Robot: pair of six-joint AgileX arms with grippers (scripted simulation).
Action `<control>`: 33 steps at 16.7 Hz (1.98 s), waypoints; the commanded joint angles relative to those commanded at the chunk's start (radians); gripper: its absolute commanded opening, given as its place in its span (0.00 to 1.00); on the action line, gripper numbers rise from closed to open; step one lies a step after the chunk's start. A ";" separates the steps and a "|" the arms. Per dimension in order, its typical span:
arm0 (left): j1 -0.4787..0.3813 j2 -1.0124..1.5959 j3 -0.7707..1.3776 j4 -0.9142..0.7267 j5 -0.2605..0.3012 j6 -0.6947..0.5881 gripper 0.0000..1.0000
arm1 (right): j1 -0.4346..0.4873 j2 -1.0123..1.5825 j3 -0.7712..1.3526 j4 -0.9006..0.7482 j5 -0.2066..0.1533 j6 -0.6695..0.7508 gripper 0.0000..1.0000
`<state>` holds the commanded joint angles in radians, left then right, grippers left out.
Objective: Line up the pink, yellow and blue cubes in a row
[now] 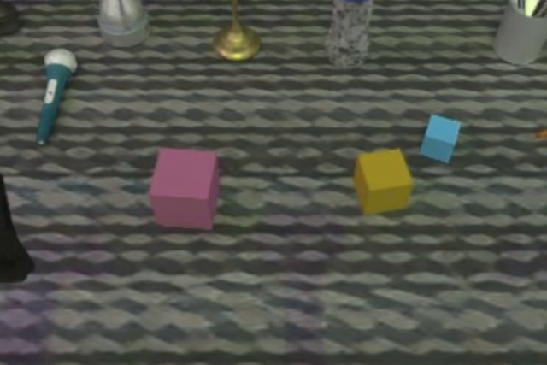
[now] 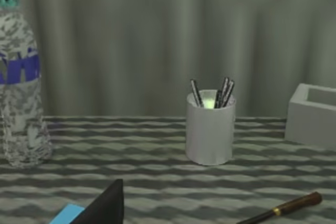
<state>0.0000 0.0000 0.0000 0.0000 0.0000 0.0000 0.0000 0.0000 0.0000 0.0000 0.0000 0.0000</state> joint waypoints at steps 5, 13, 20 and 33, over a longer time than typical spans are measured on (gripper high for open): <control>0.000 0.000 0.000 0.000 0.000 0.000 1.00 | 0.011 0.061 0.061 -0.042 -0.003 -0.031 1.00; 0.000 0.000 0.000 0.000 0.000 0.000 1.00 | 0.080 0.685 0.650 -0.394 -0.001 -0.286 1.00; 0.000 0.000 0.000 0.000 0.000 0.000 1.00 | 0.159 1.549 1.346 -0.835 0.002 -0.584 1.00; 0.000 0.000 0.000 0.000 0.000 0.000 1.00 | 0.252 2.420 2.154 -1.303 0.005 -0.929 1.00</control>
<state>0.0000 0.0000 0.0000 0.0000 0.0000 0.0000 0.2519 2.4196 2.1544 -1.3031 0.0054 -0.9288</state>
